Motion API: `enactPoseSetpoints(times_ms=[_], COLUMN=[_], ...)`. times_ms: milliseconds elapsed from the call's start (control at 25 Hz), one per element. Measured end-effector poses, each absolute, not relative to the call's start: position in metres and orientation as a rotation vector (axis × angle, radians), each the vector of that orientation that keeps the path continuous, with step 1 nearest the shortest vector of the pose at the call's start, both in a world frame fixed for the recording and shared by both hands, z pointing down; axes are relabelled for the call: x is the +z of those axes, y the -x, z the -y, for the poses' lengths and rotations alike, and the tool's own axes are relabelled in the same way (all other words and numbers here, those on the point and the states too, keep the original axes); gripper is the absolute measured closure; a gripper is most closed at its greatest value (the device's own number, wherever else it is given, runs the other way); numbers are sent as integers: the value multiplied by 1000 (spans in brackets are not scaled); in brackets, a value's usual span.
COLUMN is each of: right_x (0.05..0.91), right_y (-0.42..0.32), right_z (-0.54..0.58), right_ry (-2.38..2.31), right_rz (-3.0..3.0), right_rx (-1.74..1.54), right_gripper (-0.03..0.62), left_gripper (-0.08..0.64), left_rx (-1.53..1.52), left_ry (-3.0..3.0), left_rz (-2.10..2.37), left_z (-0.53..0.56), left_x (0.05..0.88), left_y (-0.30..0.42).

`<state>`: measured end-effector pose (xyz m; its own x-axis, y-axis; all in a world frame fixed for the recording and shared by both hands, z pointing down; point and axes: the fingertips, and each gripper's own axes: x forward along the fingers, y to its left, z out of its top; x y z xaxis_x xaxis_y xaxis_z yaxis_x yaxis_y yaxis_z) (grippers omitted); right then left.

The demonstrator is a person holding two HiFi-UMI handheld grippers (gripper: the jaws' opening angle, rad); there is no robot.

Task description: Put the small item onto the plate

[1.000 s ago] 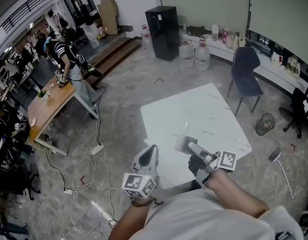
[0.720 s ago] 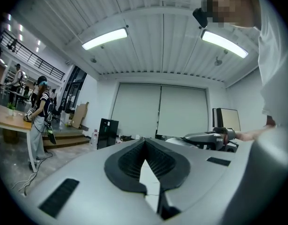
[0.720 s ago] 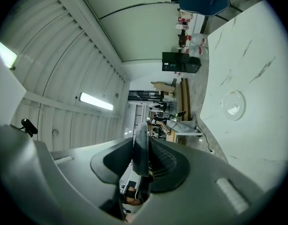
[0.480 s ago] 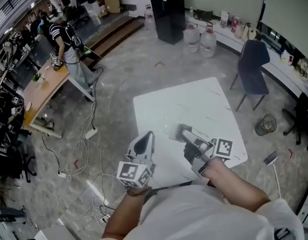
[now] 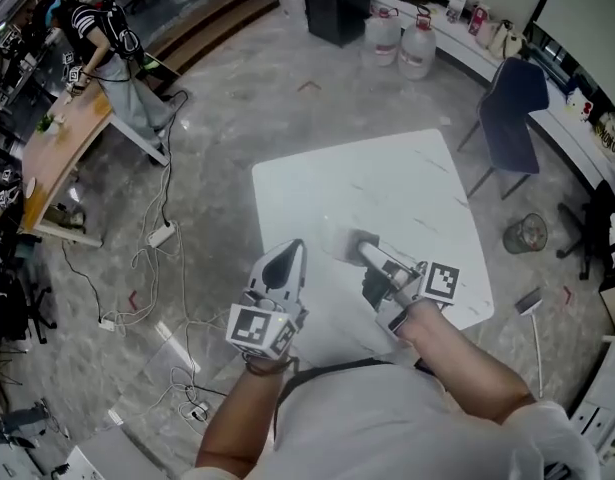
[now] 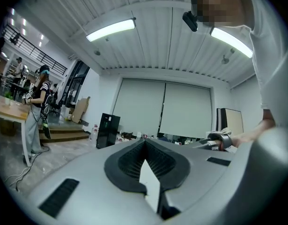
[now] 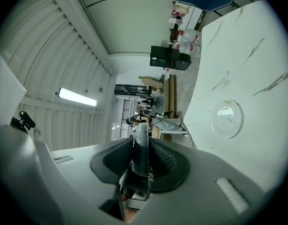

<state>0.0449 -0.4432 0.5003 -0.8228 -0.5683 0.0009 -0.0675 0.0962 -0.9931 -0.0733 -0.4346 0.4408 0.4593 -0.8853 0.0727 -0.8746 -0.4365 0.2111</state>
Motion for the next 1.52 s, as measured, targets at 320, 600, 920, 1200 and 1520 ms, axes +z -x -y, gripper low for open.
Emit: enactPoseSetpoints(times_ms=[320, 600, 920, 1200, 1520], right_x=[590, 662, 751, 792, 808], right_y=[-28, -24, -15, -10, 3], right_z=[493, 518, 548, 563, 569], right_ry=[753, 835, 959, 1000, 1089], right_rz=[-1992, -1950, -1956, -1969, -2134], right_rx=[-1858, -1912, -1970, -1985, -1972], right_gripper=[495, 495, 495, 494, 492], left_gripper=[555, 554, 554, 554, 554], left_rx=[-16, 5, 65, 29, 27], left_ry=[-2512, -2505, -2497, -2430, -2431], left_rz=[1434, 1413, 1353, 1347, 1311], left_z=[488, 511, 537, 548, 545], left_x=[497, 551, 629, 666, 675], left_y=[83, 86, 85, 80, 79])
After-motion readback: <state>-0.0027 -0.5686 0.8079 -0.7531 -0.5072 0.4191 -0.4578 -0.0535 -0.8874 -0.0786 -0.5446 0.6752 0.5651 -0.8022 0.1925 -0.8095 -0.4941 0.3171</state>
